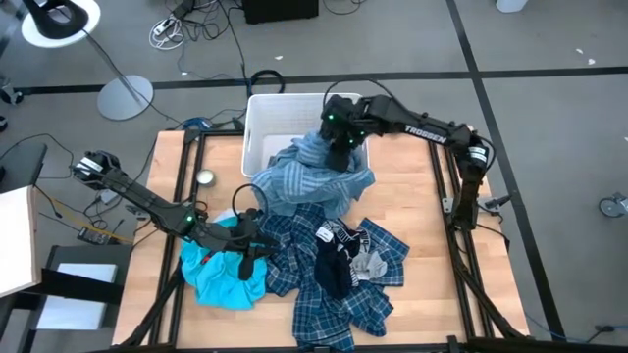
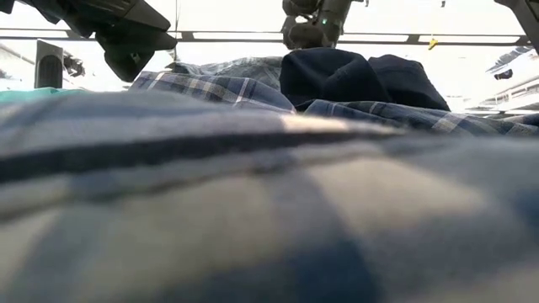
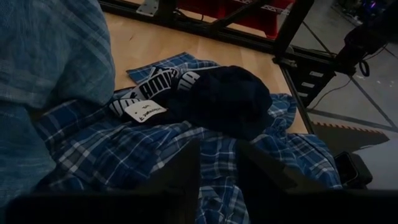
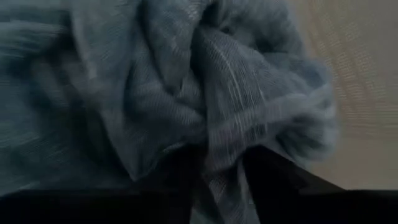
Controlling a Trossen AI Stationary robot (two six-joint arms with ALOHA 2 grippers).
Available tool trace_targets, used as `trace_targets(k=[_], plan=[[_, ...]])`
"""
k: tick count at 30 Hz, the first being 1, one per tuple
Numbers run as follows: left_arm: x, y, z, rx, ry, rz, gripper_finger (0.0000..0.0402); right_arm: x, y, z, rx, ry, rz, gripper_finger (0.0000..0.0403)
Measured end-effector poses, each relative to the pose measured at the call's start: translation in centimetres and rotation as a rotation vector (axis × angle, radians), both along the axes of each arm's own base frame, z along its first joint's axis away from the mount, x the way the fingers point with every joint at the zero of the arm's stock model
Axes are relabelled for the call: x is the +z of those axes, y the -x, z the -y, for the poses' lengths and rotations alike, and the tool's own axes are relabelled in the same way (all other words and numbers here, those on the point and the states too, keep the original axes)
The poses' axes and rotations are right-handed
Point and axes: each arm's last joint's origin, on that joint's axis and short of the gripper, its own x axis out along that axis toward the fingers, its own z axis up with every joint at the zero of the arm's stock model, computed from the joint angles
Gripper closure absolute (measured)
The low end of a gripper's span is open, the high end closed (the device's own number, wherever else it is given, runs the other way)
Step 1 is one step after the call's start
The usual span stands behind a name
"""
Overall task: Sort clothes
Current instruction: Put the light blue shirt into the white bin
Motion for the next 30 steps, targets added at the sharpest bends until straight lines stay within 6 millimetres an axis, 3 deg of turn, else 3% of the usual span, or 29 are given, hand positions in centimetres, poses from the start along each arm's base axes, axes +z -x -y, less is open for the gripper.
trace_targets(k=[6,10,19,25,30], plan=[[0.0,0.0,0.0,-0.001,-0.002,0.003,0.0294,5.5,1.9,-1.0,0.01,0.036,0.091,0.0223],[0.2,-0.1,0.0,0.0,0.006,0.019,0.0294,8.9,4.4,-2.3,0.015,0.045,0.128,0.0211],[0.2,-0.1,0.0,0.016,0.003,0.018,0.0294,13.5,12.2,-8.5,0.002,0.004,0.205,0.022],[-0.1,0.0,-0.1,0.019,-0.007,-0.004,0.0294,12.5,16.2,-13.7,-0.032,0.08,0.214,0.0229],[-0.3,0.1,-0.2,0.022,-0.024,-0.032,0.0294,8.2,18.8,-16.8,-0.108,0.127,0.179,0.0231]])
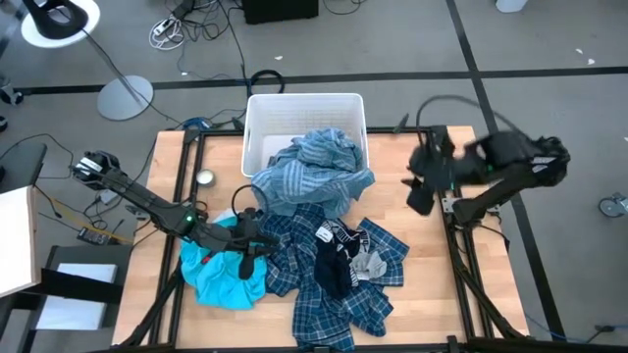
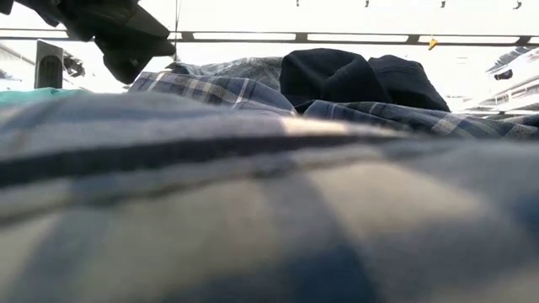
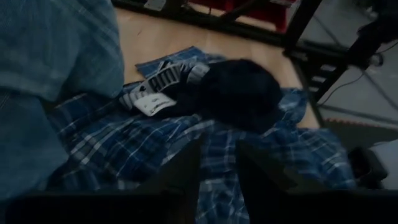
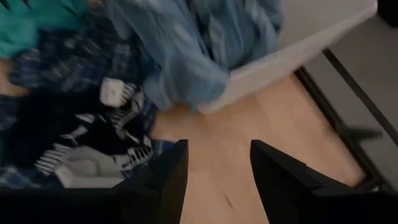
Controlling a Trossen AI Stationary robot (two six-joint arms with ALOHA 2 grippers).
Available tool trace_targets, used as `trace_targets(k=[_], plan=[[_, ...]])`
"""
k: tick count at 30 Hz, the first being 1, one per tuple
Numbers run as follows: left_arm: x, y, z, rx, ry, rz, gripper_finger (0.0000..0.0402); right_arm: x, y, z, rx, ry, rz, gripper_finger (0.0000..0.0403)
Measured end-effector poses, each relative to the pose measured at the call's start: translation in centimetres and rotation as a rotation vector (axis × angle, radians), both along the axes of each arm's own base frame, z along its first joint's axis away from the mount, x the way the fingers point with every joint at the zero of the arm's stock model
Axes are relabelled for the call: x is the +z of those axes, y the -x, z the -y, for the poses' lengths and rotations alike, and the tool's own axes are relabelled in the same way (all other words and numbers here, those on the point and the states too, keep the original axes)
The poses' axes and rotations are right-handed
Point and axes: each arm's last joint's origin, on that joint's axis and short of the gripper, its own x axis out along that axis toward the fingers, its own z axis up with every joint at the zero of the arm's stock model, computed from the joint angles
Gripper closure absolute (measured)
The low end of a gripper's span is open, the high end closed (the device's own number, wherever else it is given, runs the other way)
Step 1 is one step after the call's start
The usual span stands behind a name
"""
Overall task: Sort clothes
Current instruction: Put the light blue shirt into the white bin
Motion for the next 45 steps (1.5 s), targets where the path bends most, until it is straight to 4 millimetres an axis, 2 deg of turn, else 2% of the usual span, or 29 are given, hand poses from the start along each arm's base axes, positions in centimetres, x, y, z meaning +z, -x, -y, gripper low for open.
trace_targets(k=[4,7,14,19,21,24,28,33,37,41,45], plan=[[-0.6,0.3,-0.2,0.027,0.001,-0.068,0.0295,-5.1,1.1,-1.6,-0.075,0.032,0.004,0.0231],[-1.1,0.4,-0.3,0.057,-0.007,-0.109,0.0298,-9.5,1.0,-2.7,-0.111,0.074,0.068,0.0231],[-2.1,1.1,-1.1,0.15,-0.165,-0.203,0.0313,-20.0,-1.4,-4.3,-0.096,0.19,0.202,0.0231],[-2.7,1.6,-1.9,0.257,-0.277,-0.256,0.033,-24.6,-3.1,-4.0,-0.14,0.289,0.347,0.0239],[-2.8,1.5,-2.2,0.296,-0.307,-0.263,0.035,-25.6,-4.0,-3.5,-0.134,0.331,0.364,0.0256],[-3.1,1.2,-2.8,0.368,-0.345,-0.265,0.0391,-26.5,-5.5,-2.8,-0.096,0.356,0.362,0.0305],[-4.0,0.4,-3.7,0.422,-0.414,-0.31,0.0399,-27.0,-7.4,-1.9,-0.103,0.39,0.394,0.0387],[-5.8,-1.3,-4.3,0.438,-0.474,-0.363,0.04,-27.3,-9.6,-0.4,-0.065,0.386,0.461,0.039],[-6.4,-3.2,-4.2,0.422,-0.502,-0.293,0.04,-27.3,-11.4,0.3,0.013,0.332,0.561,0.0399],[-6.2,-4.6,-4.2,0.449,-0.545,-0.194,0.0401,-27.0,-13.3,0.7,0.014,0.344,0.6,0.04],[-5.6,-5.8,-4.5,0.461,-0.57,-0.102,0.0401,-26.2,-15.7,0.5,0.086,0.343,0.618,0.0401]])
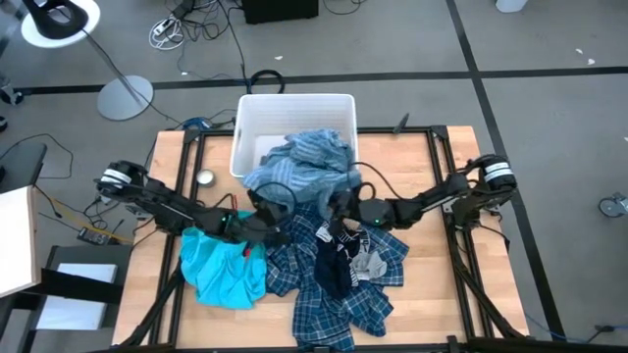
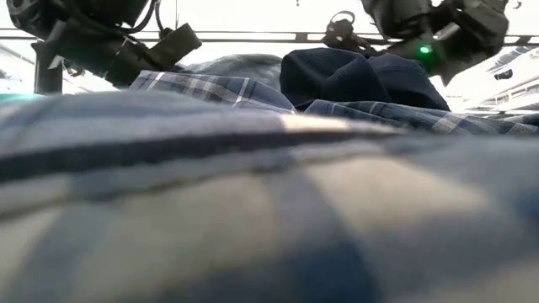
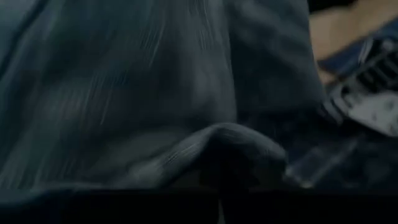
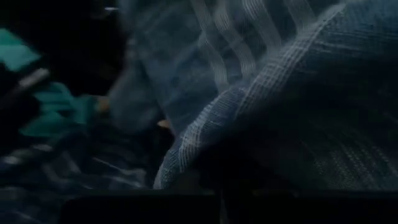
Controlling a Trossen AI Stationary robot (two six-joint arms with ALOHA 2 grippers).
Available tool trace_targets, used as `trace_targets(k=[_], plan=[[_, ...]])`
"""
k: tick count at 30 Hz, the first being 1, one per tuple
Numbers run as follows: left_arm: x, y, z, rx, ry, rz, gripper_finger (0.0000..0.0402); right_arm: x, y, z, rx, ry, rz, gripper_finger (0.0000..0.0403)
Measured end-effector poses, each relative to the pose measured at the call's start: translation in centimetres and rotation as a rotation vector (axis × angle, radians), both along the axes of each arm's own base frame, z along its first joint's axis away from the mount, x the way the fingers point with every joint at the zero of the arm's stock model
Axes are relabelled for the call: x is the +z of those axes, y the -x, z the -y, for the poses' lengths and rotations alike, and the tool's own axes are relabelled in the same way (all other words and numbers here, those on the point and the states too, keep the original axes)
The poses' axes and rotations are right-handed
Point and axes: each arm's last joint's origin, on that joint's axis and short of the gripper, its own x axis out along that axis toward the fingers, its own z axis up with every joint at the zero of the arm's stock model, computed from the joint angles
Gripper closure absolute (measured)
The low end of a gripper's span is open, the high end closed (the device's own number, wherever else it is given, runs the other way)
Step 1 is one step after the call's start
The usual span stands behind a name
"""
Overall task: Sort clothes
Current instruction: Put the light blue shirt into the white bin
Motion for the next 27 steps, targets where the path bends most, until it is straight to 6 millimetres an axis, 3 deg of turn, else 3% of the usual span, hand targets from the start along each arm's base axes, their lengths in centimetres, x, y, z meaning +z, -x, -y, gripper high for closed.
trace_targets(k=[7,14,22,27], plan=[[1.7,-1.0,-0.2,-0.055,-0.031,0.142,0.0401,2.3,-3.9,-0.7,0.106,0.039,0.06,0.0401],[2.6,-1.3,-0.1,-0.079,-0.061,0.183,0.0401,4.7,-5.4,-1.7,0.174,0.131,0.094,0.0402],[7.2,-2.9,0.4,-0.098,-0.13,0.289,0.0401,9.5,-7.1,-1.1,0.162,0.267,0.167,0.0402],[11.0,-1.8,0.2,-0.069,-0.202,0.349,0.0401,14.0,-7.0,-0.4,0.127,0.398,0.205,0.0403]])
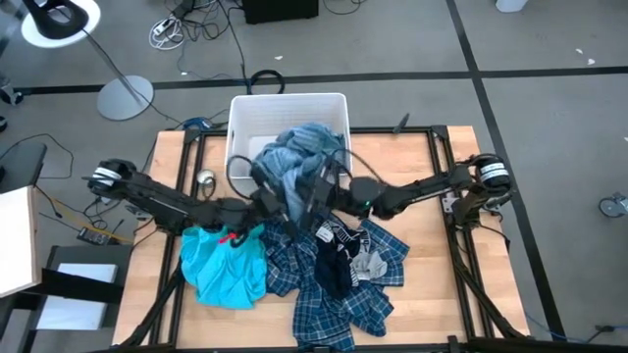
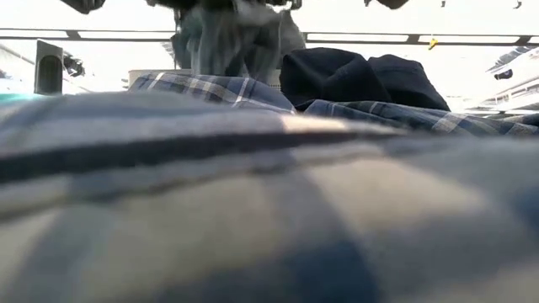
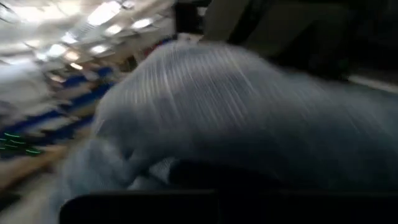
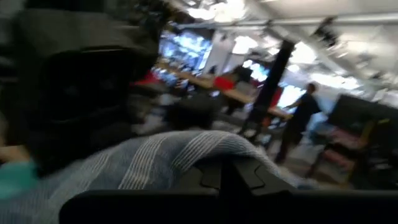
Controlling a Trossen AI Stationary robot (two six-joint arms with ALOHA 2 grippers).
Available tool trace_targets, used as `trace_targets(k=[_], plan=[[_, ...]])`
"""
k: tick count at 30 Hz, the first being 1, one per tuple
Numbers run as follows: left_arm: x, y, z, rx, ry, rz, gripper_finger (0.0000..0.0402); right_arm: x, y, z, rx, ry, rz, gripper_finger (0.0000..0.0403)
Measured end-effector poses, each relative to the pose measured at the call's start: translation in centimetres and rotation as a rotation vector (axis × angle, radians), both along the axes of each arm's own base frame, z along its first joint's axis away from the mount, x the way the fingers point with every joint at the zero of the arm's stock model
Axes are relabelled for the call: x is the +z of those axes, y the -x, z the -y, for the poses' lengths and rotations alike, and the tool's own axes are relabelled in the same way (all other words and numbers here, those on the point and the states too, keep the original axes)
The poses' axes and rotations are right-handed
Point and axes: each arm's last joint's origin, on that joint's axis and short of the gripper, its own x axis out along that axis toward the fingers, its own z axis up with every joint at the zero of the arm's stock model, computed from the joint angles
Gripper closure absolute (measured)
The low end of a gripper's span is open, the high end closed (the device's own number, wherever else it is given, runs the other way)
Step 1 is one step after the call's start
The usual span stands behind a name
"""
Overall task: Sort clothes
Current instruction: Put the light blue shirt into the white bin
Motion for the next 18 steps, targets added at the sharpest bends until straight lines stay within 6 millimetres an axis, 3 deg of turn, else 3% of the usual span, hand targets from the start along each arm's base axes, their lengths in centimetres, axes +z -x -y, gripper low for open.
trace_targets(k=[4,8,12,18], plan=[[3.5,1.3,-1.6,0.16,-0.083,0.012,0.0401,3.3,-0.1,2.9,-0.066,0.018,0.025,0.0403],[5.7,3.0,-4.4,0.321,-0.086,-0.026,0.0401,5.6,-0.4,6.7,-0.128,-0.047,-0.018,0.0403],[5.9,4.7,-7.0,0.426,-0.017,-0.058,0.0401,6.8,0.2,11.2,-0.145,-0.225,-0.122,0.0403],[4.7,7.8,-9.8,0.529,0.182,-0.084,0.0401,5.4,2.9,17.7,-0.167,-0.644,-0.295,0.0403]])
